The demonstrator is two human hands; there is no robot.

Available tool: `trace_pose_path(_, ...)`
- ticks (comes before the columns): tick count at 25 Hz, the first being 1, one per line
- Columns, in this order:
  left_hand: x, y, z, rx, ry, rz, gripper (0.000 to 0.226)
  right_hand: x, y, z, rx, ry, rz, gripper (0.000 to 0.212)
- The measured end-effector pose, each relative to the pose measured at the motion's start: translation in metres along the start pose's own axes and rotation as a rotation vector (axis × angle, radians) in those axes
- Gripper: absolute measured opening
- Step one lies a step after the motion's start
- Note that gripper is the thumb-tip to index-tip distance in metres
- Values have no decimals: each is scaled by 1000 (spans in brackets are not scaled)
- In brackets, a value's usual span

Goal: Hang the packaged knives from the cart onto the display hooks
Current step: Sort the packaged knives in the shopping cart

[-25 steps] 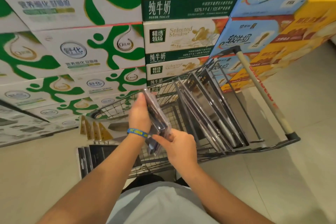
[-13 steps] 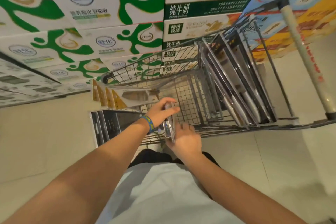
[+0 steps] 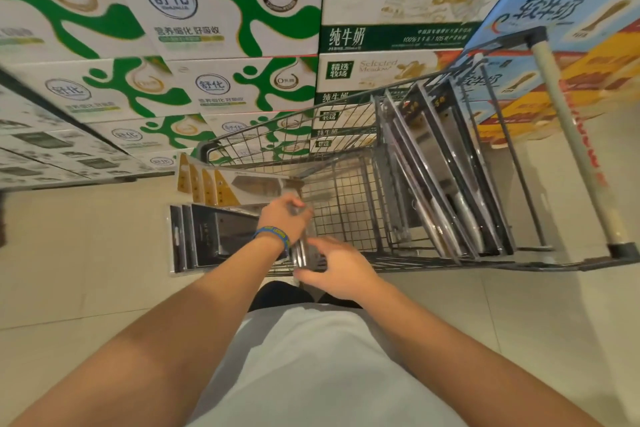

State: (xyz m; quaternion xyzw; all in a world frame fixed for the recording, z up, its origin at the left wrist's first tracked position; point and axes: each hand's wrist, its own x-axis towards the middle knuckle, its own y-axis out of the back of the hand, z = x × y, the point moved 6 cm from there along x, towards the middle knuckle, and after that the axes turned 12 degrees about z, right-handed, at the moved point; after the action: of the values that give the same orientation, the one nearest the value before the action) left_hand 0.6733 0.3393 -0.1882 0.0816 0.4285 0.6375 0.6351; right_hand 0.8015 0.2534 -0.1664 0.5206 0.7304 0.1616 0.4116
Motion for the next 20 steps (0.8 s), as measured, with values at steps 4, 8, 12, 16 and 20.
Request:
trace_pose_path(4,-5,-9,10,189,85,-94,25,-7,38,20,36,-83,190,55)
trace_pose_path(8,-16,-18,29,343,76,-109,30,-7,60,16,46,-44,179,47)
trace_pose_path(12,-15,-20,45,438,-3,-91,41,-10,83,14,8,28,86,44)
trace_pose_path(16,-22,-30,34,396,35,-80,44,-32,119,2,60,195,248,28)
trace_pose_path(20,-26,-33,24,335,120,86,50,-19,193,16,138,141,786,25)
